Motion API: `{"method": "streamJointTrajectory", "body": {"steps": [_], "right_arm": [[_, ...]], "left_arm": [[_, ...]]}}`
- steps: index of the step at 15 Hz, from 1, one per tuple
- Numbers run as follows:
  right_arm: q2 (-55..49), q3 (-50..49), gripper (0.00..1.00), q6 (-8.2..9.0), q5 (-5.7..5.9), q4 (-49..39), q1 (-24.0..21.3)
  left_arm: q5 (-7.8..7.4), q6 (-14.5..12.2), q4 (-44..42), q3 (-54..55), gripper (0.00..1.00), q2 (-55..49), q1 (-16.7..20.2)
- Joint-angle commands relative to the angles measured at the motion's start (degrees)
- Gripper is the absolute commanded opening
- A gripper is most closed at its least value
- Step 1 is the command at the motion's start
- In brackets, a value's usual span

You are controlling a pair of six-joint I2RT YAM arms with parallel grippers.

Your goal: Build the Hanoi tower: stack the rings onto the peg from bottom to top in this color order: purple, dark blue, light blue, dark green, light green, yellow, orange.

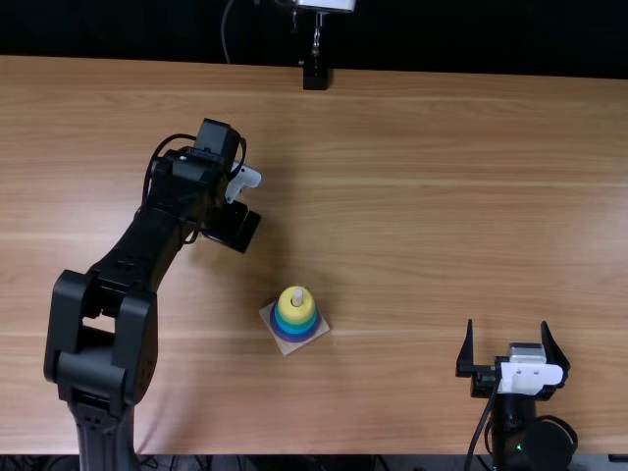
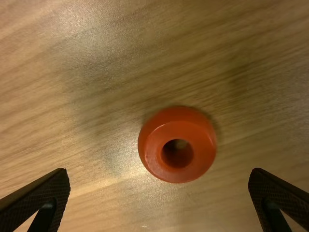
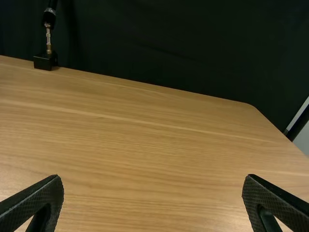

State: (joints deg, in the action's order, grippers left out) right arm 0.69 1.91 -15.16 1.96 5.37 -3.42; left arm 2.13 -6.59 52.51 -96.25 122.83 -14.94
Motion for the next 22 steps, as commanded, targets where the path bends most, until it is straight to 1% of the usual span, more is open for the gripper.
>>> {"method": "streamJointTrajectory", "body": {"steps": [1, 3, 4, 5, 11, 17, 18, 19, 20, 22], "right_arm": [[-0.7, -0.9, 1.0, -0.14, 0.68, 0.5, -0.6], [-0.7, -0.9, 1.0, -0.14, 0.68, 0.5, -0.6], [-0.7, -1.0, 1.0, -0.14, 0.68, 0.5, -0.6], [-0.7, -1.0, 1.0, -0.14, 0.68, 0.5, -0.6], [-0.7, -0.9, 1.0, -0.14, 0.68, 0.5, -0.6], [-0.7, -0.9, 1.0, -0.14, 0.68, 0.5, -0.6], [-0.7, -0.9, 1.0, -0.14, 0.68, 0.5, -0.6], [-0.7, -0.9, 1.0, -0.14, 0.68, 0.5, -0.6], [-0.7, -0.9, 1.0, -0.14, 0.68, 0.5, -0.6], [-0.7, -0.9, 1.0, -0.14, 0.68, 0.5, -0.6]], "left_arm": [[-0.55, 0.3, -0.1, 0.9, 1.0, 2.1, 0.3], [-0.65, 0.3, -0.1, 0.9, 1.0, 2.2, 0.3], [-1.18, 0.4, -0.1, 1.0, 1.0, 2.2, 0.3], [-1.29, 0.4, -0.1, 1.0, 1.0, 2.2, 0.3], [-1.29, 0.8, -2.2, 1.1, 1.0, 3.2, 0.3], [-1.29, 0.6, -2.2, 1.1, 1.0, 3.3, 0.4], [-1.29, 0.5, -2.2, 1.1, 0.8, 3.3, 0.4], [-1.08, 0.5, -3.5, 1.2, 0.5, 3.3, 0.4], [-1.08, 0.8, -4.4, 1.3, 0.38, 3.3, 0.6], [-0.55, 0.8, -4.2, 1.4, 0.38, 3.4, 1.8]]}}
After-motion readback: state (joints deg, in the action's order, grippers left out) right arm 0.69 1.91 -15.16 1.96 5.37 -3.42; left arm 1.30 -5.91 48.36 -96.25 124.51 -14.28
